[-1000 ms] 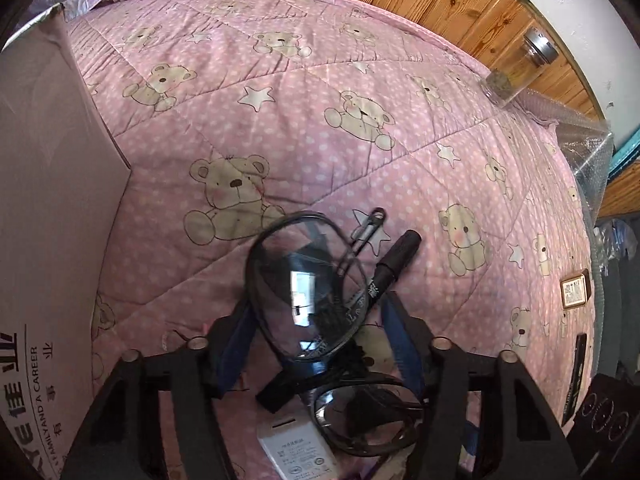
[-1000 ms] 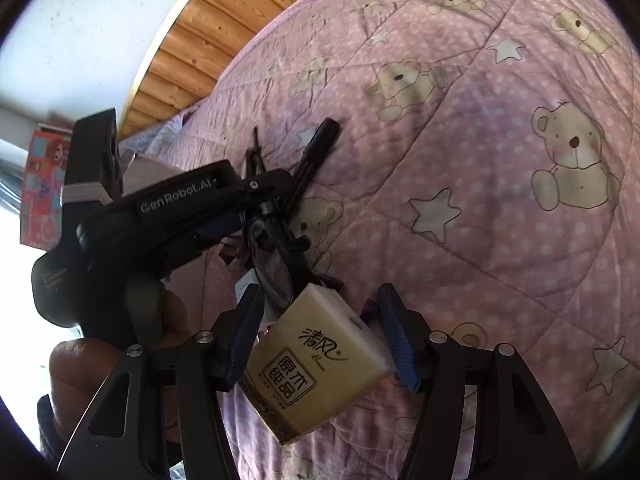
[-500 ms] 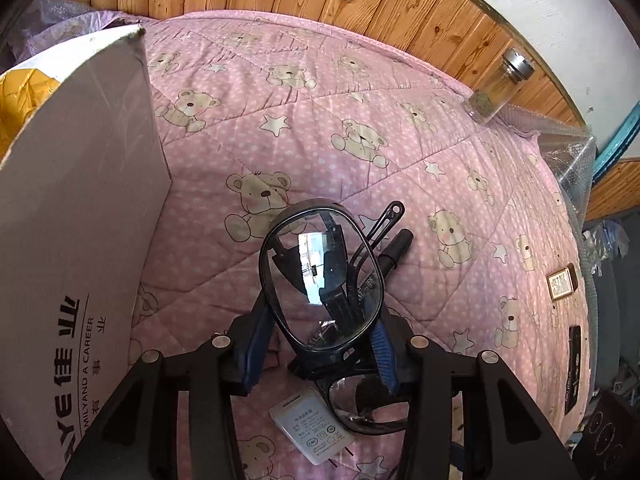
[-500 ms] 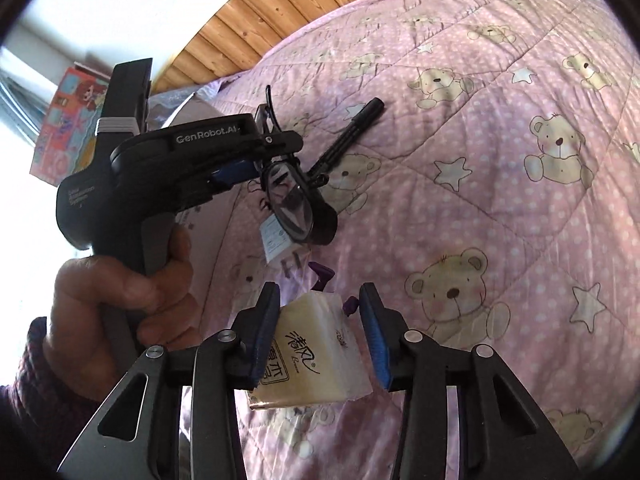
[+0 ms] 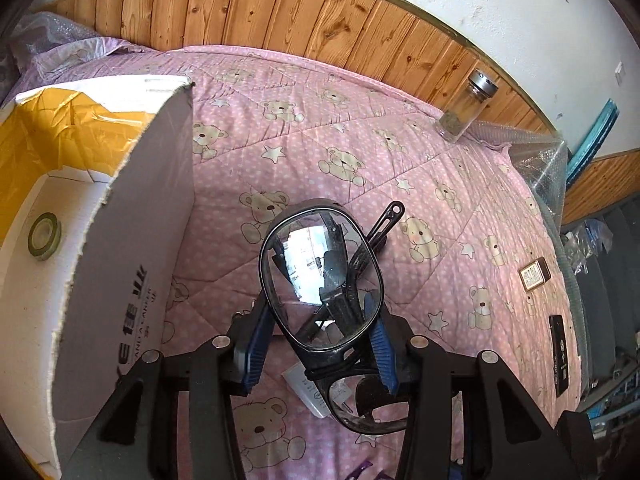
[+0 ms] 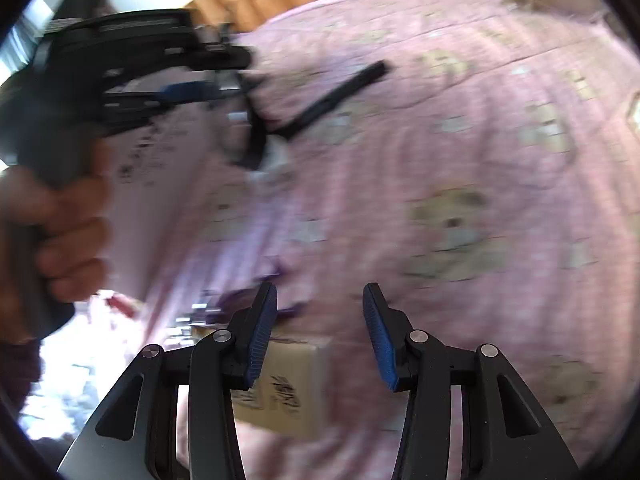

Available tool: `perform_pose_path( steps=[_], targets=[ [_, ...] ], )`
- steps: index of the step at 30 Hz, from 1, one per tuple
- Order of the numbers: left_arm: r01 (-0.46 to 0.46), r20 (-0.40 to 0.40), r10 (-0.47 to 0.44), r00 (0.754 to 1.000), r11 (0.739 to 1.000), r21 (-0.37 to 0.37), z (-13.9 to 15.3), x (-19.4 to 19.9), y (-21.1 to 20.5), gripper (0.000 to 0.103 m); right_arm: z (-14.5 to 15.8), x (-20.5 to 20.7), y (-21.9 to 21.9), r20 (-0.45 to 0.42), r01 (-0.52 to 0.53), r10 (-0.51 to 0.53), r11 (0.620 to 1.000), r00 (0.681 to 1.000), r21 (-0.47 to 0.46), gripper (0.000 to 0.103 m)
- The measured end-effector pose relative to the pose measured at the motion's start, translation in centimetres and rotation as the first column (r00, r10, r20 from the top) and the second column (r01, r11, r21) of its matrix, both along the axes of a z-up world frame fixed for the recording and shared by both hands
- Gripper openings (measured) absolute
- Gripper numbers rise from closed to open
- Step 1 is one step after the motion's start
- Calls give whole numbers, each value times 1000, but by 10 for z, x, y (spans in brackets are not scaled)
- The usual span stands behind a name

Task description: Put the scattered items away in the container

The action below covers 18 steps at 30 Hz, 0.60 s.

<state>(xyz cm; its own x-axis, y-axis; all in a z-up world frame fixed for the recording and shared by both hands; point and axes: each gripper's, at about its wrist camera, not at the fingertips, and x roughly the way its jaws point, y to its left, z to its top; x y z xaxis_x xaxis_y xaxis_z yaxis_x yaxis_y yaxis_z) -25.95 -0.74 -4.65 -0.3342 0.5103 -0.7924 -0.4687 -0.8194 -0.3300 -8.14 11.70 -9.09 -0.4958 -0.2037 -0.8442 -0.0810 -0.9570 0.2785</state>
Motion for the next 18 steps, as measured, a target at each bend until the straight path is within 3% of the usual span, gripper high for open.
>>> perform_pose_path(
  steps=[2, 4, 6, 8, 11, 13, 18],
  targets=[
    [3, -12, -3, 1000, 1000, 4, 7, 3, -7, 47, 6, 3, 10, -3, 17, -17, 999, 1000, -33, 48],
    [10, -17, -10, 1000, 1000, 8, 12, 9, -17, 47, 14, 11, 21, -11, 13, -15, 991, 1000, -132, 49],
    [16, -13, -15, 1000, 1000, 11, 14, 13, -21, 47, 30, 22, 15, -52, -47, 39, 986, 998, -163, 55],
    [16, -7, -16, 1000, 1000, 21, 16, 16, -25, 47, 40, 36, -2, -95, -151, 140, 982, 986, -116, 63],
    [21, 7, -21, 1000, 999, 32, 16, 23, -30, 47, 36, 36, -36, -50, -250, 250, 968, 967, 11, 64],
    [26, 18, -27, 999, 999, 37, 16, 28, -31, 47, 26, 31, -49, 1, -244, 245, 968, 970, 63, 64],
    [36, 9, -36, 999, 998, 48, 24, 41, -39, 47, 19, 22, -60, 26, -139, 137, 987, 990, 77, 74]
  ],
)
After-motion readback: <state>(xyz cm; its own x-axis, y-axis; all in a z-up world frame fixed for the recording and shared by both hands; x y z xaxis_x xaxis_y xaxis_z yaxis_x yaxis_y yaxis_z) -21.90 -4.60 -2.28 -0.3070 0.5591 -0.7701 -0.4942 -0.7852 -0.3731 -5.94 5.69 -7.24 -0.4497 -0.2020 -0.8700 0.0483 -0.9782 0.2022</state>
